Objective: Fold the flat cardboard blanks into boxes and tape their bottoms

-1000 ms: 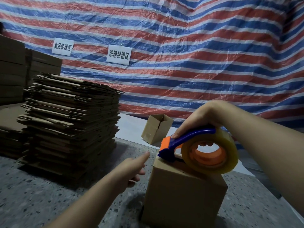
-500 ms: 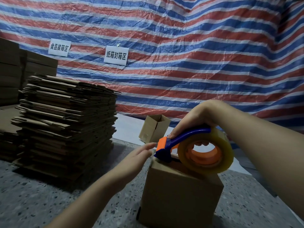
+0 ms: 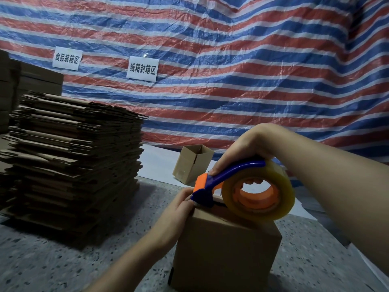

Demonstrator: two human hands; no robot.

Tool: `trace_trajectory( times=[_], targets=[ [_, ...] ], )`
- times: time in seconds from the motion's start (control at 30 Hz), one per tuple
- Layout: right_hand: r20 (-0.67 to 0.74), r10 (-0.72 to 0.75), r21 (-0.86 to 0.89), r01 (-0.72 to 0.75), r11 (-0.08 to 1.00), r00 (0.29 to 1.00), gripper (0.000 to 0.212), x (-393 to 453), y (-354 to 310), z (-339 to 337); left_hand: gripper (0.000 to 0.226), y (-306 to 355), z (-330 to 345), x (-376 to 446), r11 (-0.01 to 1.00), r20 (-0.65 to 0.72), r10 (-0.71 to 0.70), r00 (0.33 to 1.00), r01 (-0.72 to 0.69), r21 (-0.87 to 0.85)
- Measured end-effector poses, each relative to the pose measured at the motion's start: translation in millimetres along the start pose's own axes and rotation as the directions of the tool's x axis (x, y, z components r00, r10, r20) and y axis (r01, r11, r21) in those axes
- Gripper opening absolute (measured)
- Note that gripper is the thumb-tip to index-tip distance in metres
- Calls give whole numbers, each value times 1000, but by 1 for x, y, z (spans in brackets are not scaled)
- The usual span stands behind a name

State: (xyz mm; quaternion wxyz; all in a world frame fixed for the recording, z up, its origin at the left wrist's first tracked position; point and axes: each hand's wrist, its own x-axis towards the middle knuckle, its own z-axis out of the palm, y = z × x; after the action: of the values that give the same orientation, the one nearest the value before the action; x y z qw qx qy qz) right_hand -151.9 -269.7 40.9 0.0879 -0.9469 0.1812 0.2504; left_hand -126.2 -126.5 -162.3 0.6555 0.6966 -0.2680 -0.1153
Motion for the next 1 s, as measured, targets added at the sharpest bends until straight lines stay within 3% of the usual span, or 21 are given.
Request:
trace_trajectory(
  times=[0.43, 0.57, 0.67, 0.8, 0.9, 1.0],
  targets=[
    [39, 38, 8, -38, 999, 999, 70, 1, 5, -5, 25, 9, -11, -18, 970, 68, 135, 988, -146, 197],
    [7, 183, -100, -182, 978, 983, 64, -14, 30, -19, 31, 3, -21, -18, 965, -5, 155, 988, -150, 213],
    [-27, 244, -55, -245, 968, 969, 74, -33, 67, -29, 34, -2, -30, -14, 968, -30, 130, 991, -121, 219],
    [2, 160, 69, -160, 985, 987, 68, -37, 77, -20, 27, 1, -20, -14, 961, 30, 120, 992, -124, 249],
    [42, 58, 122, -63, 991, 997, 63, -34, 68, -12, 29, 3, -15, -14, 981, 19, 123, 992, -124, 149],
    [-3, -50, 244, 49, 969, 999, 68, -37, 65, -15, 24, 9, -17, -13, 987, 2, 115, 993, -115, 115]
  ],
)
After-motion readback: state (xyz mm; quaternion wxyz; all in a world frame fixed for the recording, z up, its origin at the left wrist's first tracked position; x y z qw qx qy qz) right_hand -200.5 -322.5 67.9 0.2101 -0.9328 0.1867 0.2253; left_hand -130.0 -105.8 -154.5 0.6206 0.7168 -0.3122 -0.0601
